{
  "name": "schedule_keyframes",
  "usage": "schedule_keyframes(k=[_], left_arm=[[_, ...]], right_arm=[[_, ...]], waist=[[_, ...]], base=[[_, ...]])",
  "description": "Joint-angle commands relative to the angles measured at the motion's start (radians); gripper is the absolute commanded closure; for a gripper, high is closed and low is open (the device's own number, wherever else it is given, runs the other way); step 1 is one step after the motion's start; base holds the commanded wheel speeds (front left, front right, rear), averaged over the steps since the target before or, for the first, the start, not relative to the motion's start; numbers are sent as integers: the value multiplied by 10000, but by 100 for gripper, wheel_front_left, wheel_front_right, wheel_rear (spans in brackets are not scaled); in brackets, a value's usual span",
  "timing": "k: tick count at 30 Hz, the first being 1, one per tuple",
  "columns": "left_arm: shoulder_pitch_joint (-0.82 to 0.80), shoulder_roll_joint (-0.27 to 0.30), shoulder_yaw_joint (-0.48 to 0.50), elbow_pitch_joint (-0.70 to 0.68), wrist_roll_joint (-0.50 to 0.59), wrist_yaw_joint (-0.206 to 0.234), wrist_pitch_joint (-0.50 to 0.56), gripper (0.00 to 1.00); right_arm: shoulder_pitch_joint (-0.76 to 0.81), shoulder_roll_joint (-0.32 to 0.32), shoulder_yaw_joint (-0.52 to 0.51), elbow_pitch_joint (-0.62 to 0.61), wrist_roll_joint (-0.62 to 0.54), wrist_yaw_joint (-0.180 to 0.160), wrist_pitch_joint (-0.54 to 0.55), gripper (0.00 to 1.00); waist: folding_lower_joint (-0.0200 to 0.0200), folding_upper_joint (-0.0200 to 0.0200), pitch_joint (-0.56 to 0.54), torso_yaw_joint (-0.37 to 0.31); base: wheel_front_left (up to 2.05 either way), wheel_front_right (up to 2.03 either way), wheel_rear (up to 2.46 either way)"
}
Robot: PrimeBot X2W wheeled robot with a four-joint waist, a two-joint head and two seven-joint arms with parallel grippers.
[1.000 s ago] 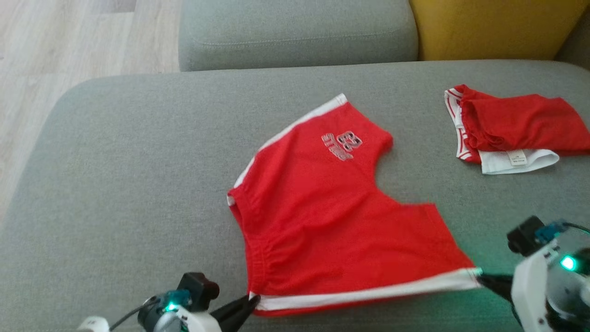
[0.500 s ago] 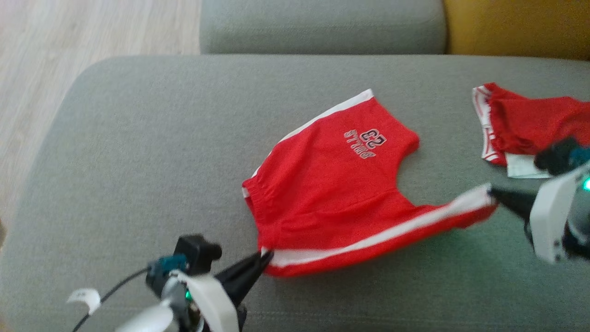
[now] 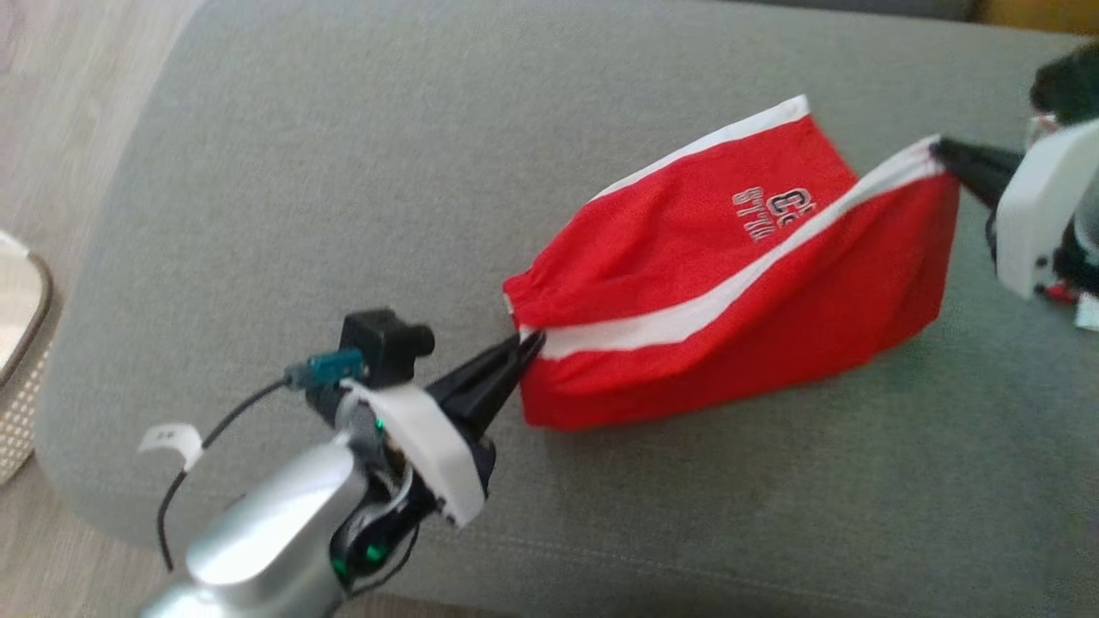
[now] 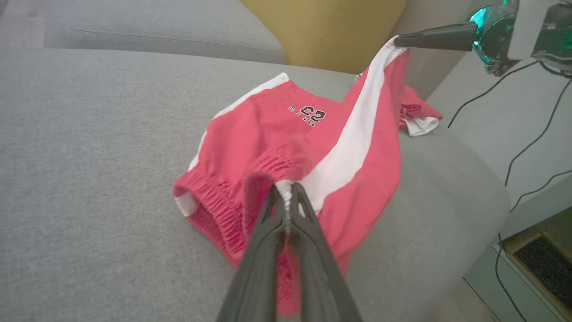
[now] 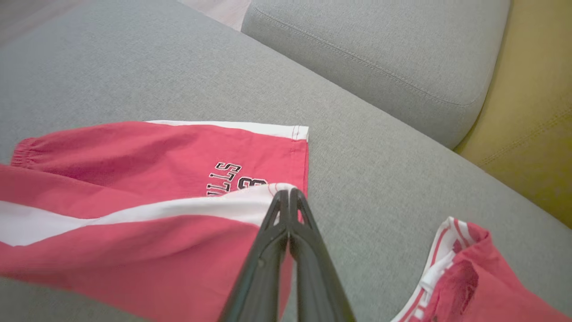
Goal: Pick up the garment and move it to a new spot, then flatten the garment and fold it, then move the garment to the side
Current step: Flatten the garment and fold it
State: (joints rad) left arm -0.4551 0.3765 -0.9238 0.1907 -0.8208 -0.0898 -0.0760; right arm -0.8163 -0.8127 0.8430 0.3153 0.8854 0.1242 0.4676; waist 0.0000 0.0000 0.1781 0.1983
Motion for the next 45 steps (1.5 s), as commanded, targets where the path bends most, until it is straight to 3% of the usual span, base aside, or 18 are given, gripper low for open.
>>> schedule_keyframes(k=[1,12,27,35,36,37,38,45], left_arm=[[-747,47,481,-93,-34,-116,-226,100],[-1614,-940,741,1307,-6,-245,-1322,100],[-2516,-2018,837,2759,201,-374,-1811,100],[-2796,-2594,1467,3227,472,-393,-1853,100],[-2800,-2700,1592,3338,612,-397,-1854,68],[-2800,-2700,1592,3338,612,-397,-1854,68],[-2803,-2744,1650,3405,686,-398,-1854,0],[-2659,-2928,2450,3648,1275,-390,-1856,0]], right_arm=[[-384,-73,-18,57,-177,65,-101,100],[-1901,238,757,1802,-599,65,-1019,100],[-3407,526,1961,3488,-1119,65,-2569,100],[-4023,620,2661,4107,-1187,65,-3020,100],[-4139,687,2758,4307,-1137,65,-3135,69],[-4139,687,2758,4307,-1137,65,-3135,69],[-4169,742,2786,4411,-1077,65,-3191,0],[-4149,1194,2828,5271,-902,65,-3968,0]], waist=[[0,0,428,354],[0,0,1329,942],[0,0,2263,1386],[0,0,2684,1545],[0,0,2749,1555],[0,0,2749,1555],[0,0,2772,1549],[0,0,2624,1314]], base=[[0,0,0],[0,0,0],[0,0,0],[0,0,0],[0,0,0],[0,0,0],[0,0,0],[0,0,0]])
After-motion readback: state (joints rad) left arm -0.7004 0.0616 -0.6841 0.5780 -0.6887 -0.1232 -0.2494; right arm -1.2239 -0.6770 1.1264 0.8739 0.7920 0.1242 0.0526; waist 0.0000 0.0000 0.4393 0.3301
